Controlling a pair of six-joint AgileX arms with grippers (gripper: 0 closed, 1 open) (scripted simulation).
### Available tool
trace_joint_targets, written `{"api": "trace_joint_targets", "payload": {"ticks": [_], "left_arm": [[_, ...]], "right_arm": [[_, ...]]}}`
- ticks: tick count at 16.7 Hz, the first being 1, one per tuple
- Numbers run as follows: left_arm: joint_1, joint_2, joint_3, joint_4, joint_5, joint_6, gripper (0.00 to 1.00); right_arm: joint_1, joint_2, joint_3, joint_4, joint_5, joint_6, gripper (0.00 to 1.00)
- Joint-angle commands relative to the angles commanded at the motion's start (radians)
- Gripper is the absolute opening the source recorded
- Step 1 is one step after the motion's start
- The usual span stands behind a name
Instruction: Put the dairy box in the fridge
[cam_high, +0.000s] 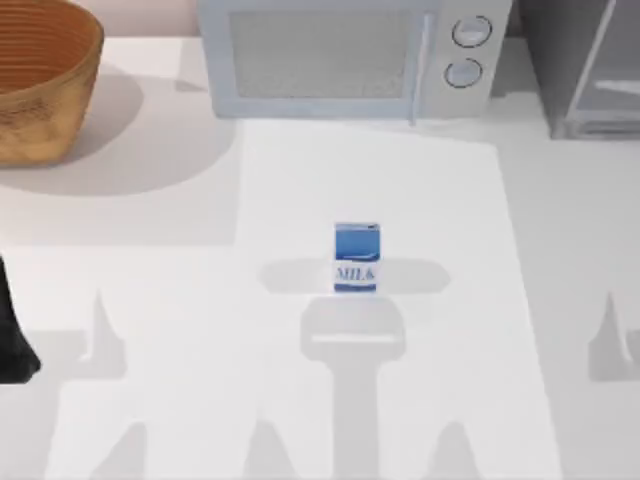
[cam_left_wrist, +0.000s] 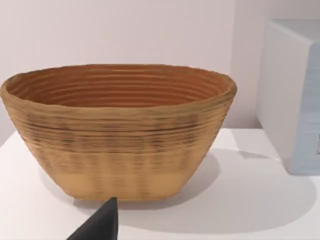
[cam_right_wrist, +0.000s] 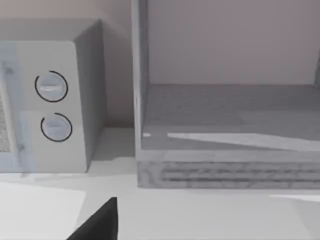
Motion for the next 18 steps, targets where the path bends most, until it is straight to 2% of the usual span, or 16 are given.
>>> {"api": "trace_joint_targets", "payload": {"ticks": [4,8,13,18], "left_arm": [[0.000,0.000,0.000,0.000,0.000,0.000,1.00],[0.000,0.000,0.000,0.000,0.000,0.000,1.00],[0.000,0.000,0.000,0.000,0.000,0.000,1.00],[0.000,0.000,0.000,0.000,0.000,0.000,1.00]], "right_arm": [[0.010,0.011,0.010,0.015,0.006,0.001,1.00],[0.075,0.094,0.075,0.115,0.049,0.006,1.00],[0.210,0.322,0.205,0.328,0.158,0.010,1.00],[0.374,0.687,0.357,0.591,0.316,0.009,1.00]]}}
